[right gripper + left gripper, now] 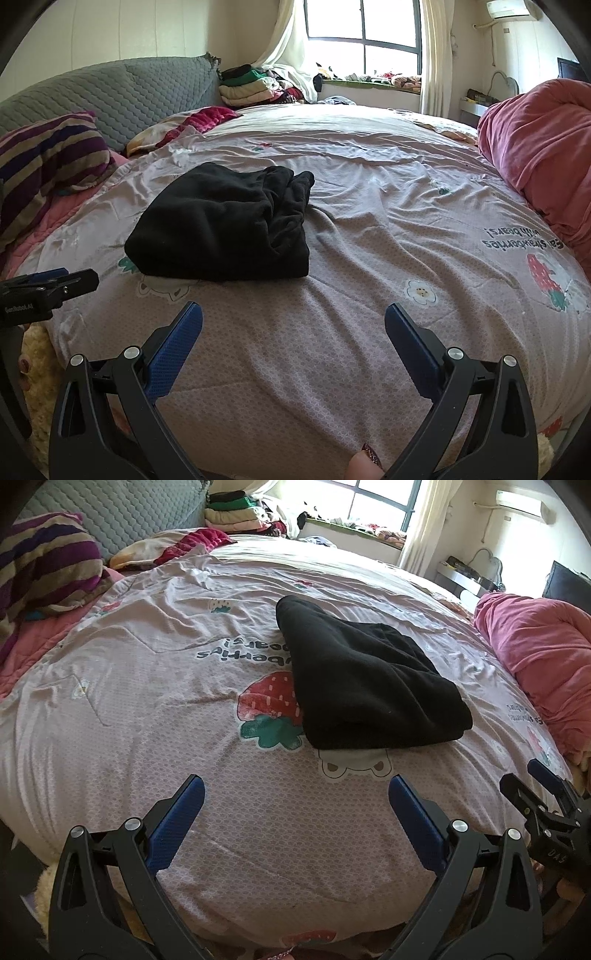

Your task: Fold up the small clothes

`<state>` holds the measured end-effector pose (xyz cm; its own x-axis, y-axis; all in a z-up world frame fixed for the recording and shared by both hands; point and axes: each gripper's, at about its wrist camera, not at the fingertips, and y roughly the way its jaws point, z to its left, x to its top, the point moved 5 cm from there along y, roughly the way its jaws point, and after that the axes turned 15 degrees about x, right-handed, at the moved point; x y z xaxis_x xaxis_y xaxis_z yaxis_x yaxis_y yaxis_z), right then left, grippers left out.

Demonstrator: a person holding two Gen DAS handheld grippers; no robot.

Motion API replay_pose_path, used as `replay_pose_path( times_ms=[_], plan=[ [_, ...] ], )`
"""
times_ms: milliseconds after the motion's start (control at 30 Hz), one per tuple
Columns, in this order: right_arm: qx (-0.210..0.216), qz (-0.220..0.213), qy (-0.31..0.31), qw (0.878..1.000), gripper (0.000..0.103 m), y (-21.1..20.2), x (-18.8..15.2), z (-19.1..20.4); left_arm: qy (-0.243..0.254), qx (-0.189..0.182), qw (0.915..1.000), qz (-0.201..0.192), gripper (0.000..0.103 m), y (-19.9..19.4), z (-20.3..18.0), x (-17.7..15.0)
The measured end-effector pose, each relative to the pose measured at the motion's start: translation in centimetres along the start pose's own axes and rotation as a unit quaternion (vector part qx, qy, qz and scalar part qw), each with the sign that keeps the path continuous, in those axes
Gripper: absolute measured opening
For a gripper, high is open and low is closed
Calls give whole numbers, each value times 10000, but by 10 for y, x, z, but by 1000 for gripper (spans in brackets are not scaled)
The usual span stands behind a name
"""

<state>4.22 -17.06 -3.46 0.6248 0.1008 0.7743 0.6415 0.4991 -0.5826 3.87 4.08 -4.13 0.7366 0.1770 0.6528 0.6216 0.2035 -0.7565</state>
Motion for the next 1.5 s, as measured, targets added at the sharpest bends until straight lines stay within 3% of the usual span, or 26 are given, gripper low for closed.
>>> replay_pose_path(
  times_ms=[1500],
  plan=[
    [-94, 65, -74, 9999, 98, 3, -1, 0, -3, 54, 9999, 113, 94, 3, 1, 0]
  ],
)
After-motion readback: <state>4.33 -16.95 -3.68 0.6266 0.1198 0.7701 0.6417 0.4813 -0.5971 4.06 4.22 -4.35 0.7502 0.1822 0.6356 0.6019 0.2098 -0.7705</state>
